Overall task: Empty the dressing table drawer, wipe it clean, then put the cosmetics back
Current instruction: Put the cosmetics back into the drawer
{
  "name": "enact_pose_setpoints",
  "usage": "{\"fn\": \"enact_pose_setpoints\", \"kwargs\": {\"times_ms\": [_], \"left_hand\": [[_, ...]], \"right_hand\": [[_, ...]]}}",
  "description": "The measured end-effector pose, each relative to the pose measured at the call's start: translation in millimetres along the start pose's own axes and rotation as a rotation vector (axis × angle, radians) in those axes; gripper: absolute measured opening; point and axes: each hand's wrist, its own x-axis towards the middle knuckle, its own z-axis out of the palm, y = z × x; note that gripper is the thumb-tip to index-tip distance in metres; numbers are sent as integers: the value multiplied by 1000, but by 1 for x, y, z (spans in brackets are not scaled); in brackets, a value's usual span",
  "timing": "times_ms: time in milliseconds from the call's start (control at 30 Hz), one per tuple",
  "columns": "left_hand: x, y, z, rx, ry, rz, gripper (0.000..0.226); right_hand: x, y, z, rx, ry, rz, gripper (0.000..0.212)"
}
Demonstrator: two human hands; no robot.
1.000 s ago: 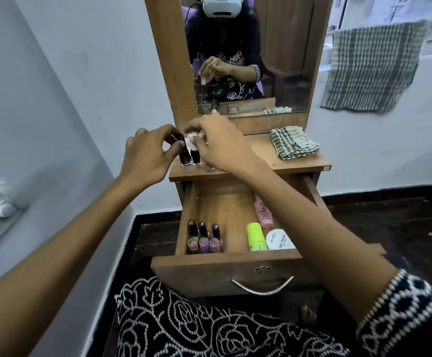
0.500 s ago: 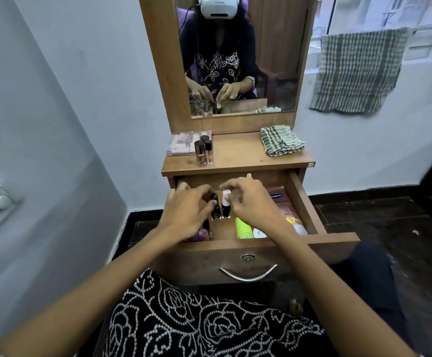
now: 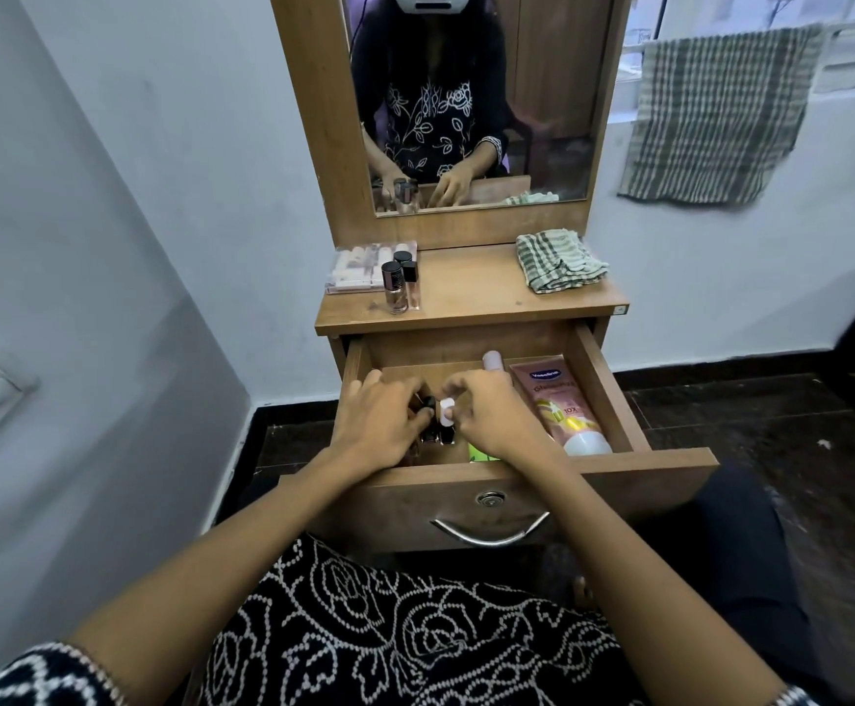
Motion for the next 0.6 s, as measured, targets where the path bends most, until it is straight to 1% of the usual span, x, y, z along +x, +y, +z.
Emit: {"fn": "enact_pose_setpoints", "kwargs": {"times_ms": [233, 600], "left_hand": [[1, -3, 8, 23, -21, 12, 23], [2, -6, 12, 26, -71, 9, 21]], "right_hand": [[1, 2, 3, -72, -52, 30, 20], [8, 13, 12, -65, -142, 84, 20]]}}
